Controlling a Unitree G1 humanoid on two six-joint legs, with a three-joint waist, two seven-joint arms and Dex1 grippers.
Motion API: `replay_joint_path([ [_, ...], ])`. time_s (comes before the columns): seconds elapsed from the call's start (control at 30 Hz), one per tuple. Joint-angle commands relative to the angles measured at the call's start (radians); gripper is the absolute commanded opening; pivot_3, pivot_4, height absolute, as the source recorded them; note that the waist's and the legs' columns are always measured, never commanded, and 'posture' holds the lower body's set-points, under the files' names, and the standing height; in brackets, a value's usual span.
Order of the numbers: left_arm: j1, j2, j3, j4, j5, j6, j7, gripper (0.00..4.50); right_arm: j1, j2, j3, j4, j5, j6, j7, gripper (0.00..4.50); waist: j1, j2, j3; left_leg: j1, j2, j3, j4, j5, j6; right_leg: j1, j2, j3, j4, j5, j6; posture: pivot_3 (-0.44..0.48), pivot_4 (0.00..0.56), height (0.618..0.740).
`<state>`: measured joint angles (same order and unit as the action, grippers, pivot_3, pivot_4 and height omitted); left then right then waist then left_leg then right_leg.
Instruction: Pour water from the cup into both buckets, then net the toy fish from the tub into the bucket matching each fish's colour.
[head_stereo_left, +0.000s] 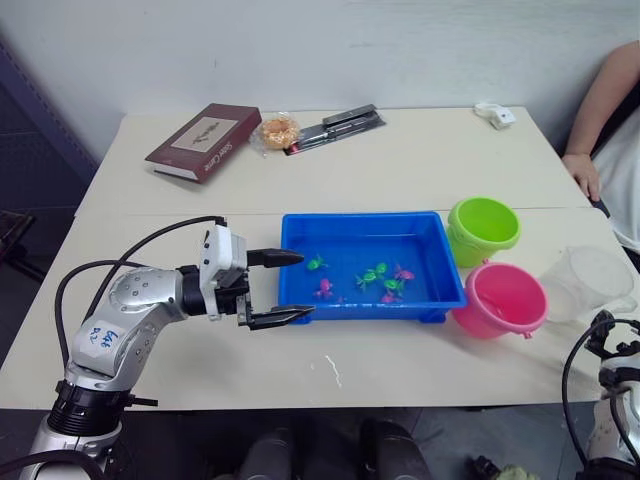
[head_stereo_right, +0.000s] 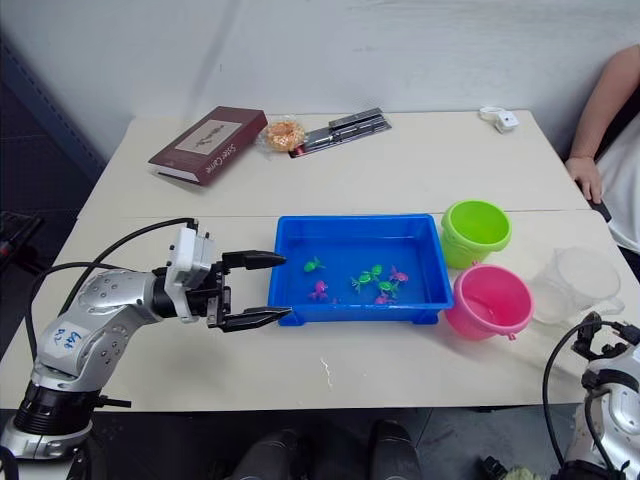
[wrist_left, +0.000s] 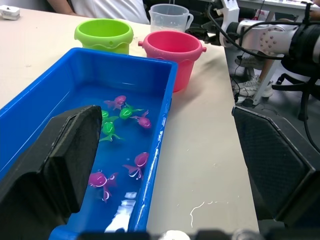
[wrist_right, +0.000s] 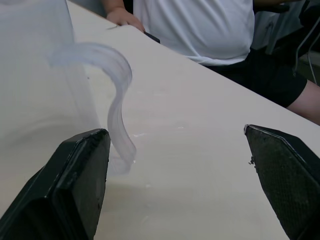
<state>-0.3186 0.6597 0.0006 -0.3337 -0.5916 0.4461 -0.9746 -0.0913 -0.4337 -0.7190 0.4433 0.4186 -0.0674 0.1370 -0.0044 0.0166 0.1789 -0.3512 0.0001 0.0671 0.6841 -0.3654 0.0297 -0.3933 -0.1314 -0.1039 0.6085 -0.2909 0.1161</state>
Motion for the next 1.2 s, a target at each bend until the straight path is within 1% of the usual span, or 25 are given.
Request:
replay_joint_path([
  [0.03,-0.012,-0.001,0.016,-0.029,-0.008,-0.003,0.003,4.48,-0.027,-0.048,-0.029,0.055,0.012,-0.045,0.013,4.5,0.002,0.0,0.0,0.0,0.0,0.0,0.0,0.0,0.0,0.0,0.0,0.0,0.0,0.0,0.0,0.0,0.15,0.74],
  [0.3,-0.021,-0.005,0.013,-0.025,-0.003,-0.006,0.007,4.48,-0.11,-0.114,-0.024,0.224,0.022,-0.096,0.062,4.5,0.0,0.0,0.0,0.0,0.0,0.0,0.0,0.0,0.0,0.0,0.0,0.0,0.0,0.0,0.0,0.0,0.15,0.74],
  [0.37,-0.028,-0.005,0.014,-0.018,0.001,-0.01,0.006,4.48,-0.133,-0.127,-0.023,0.269,0.036,-0.103,0.099,4.5,0.0,0.0,0.0,0.0,0.0,0.0,0.0,0.0,0.0,0.0,0.0,0.0,0.0,0.0,0.0,0.0,0.15,0.74],
  [0.47,-0.04,0.021,0.032,-0.008,0.01,-0.005,0.003,4.5,-0.151,-0.13,-0.013,0.303,0.052,-0.111,0.16,3.73,0.0,0.0,0.0,0.0,0.0,0.0,0.0,0.0,0.0,0.0,0.0,-0.001,-0.001,0.0,0.0,0.0,0.15,0.74],
  [0.53,-0.046,0.034,0.041,-0.002,0.008,-0.002,-0.001,4.5,-0.157,-0.127,-0.014,0.309,0.063,-0.115,0.179,2.8,0.0,0.0,0.0,0.0,0.0,0.0,0.0,0.0,0.0,0.0,0.0,-0.001,0.0,0.0,0.0,0.0,0.15,0.74],
  [0.67,-0.041,0.04,0.04,0.005,0.015,-0.01,-0.008,4.5,-0.151,-0.127,-0.031,0.306,0.075,-0.126,0.173,0.57,0.004,0.0,0.0,0.0,0.0,0.0,0.0,0.0,0.0,0.0,0.0,-0.001,-0.001,0.0,0.0,0.0,0.15,0.74],
  [0.7,-0.039,0.038,0.042,0.0,0.009,-0.007,-0.007,4.5,-0.149,-0.126,-0.035,0.292,0.081,-0.126,0.17,0.11,0.004,0.0,0.0,-0.001,0.0,0.0,0.0,0.0,0.0,0.0,0.0,-0.001,-0.001,0.0,0.0,0.0,0.15,0.74],
  [0.73,-0.038,0.036,0.043,-0.004,0.004,-0.005,-0.006,4.5,-0.148,-0.125,-0.036,0.282,0.085,-0.125,0.167,0.04,0.003,0.0,0.0,-0.001,0.0,-0.001,0.0,0.0,0.0,0.0,0.0,-0.001,-0.001,0.0,0.0,0.0,0.15,0.74],
  [0.83,-0.022,0.017,0.069,-0.037,-0.079,0.051,0.005,4.5,-0.128,-0.135,-0.049,0.206,0.089,-0.139,0.139,0.04,0.001,0.001,0.001,-0.001,0.0,0.0,0.0,0.0,0.0,0.0,0.0,-0.001,-0.001,0.0,0.0,0.0,0.15,0.74],
  [0.97,-0.041,0.002,0.054,-0.038,-0.104,0.075,-0.002,4.5,-0.084,-0.174,-0.051,0.061,0.092,-0.085,0.119,0.04,0.002,0.003,0.001,-0.001,0.0,-0.001,0.0,0.001,0.0,0.0,-0.001,0.0,-0.001,0.0,0.001,0.0,0.15,0.74],
  [1.07,-0.047,-0.02,0.049,-0.041,-0.134,0.097,-0.002,4.5,0.011,-0.233,-0.023,-0.112,0.047,-0.024,0.151,0.04,0.006,0.005,0.001,-0.001,0.0,-0.001,0.0,0.001,0.0,0.0,-0.001,0.0,-0.001,0.0,0.001,0.0,0.15,0.74],
  [1.2,-0.024,-0.049,0.027,-0.03,-0.135,0.098,-0.014,4.5,0.135,-0.302,-0.033,-0.289,-0.038,0.022,0.136,0.04,0.006,0.004,0.001,-0.001,0.0,-0.001,0.0,0.001,0.0,0.0,0.0,0.0,-0.001,0.0,0.001,0.0,0.15,0.74],
])
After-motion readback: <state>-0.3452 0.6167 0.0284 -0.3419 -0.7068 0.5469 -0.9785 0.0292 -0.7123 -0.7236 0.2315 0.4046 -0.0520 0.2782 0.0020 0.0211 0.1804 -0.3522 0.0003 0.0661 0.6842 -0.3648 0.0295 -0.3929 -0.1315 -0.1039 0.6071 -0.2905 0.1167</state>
